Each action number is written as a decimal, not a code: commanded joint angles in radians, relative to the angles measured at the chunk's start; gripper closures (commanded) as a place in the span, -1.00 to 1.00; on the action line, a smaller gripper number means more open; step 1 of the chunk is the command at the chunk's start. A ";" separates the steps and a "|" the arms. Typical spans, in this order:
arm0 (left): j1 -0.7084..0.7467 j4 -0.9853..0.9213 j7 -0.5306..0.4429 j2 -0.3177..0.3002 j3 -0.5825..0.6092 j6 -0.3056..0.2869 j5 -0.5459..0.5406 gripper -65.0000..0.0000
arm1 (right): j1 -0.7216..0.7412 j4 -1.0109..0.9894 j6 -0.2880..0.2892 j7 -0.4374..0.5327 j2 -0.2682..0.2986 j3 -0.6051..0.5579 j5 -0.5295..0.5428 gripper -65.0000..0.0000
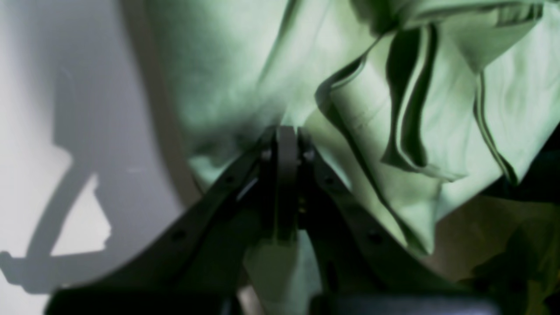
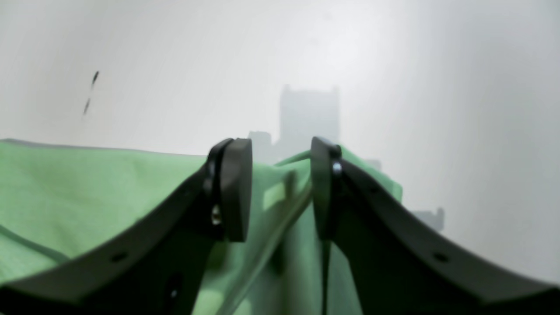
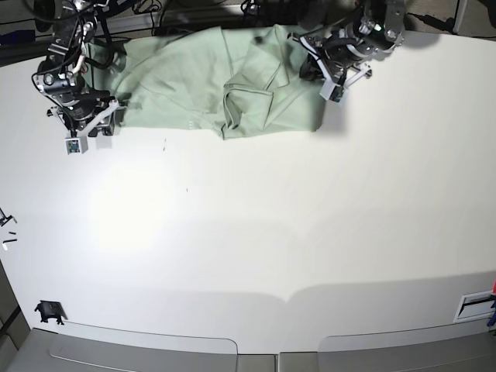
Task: Fold the T-shirt properly
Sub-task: 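Push the folded end toward the shirt's middle with the left gripper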
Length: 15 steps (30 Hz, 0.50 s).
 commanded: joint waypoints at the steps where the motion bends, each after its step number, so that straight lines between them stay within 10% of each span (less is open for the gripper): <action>1: -0.006 0.016 -0.010 0.005 0.002 -0.003 -0.010 1.00 | 0.009 0.016 -0.003 0.019 0.017 0.005 0.010 0.35; 15: -0.022 0.054 0.002 0.005 0.005 -0.003 -0.010 1.00 | 0.009 0.016 -0.003 0.019 0.017 0.005 0.011 0.35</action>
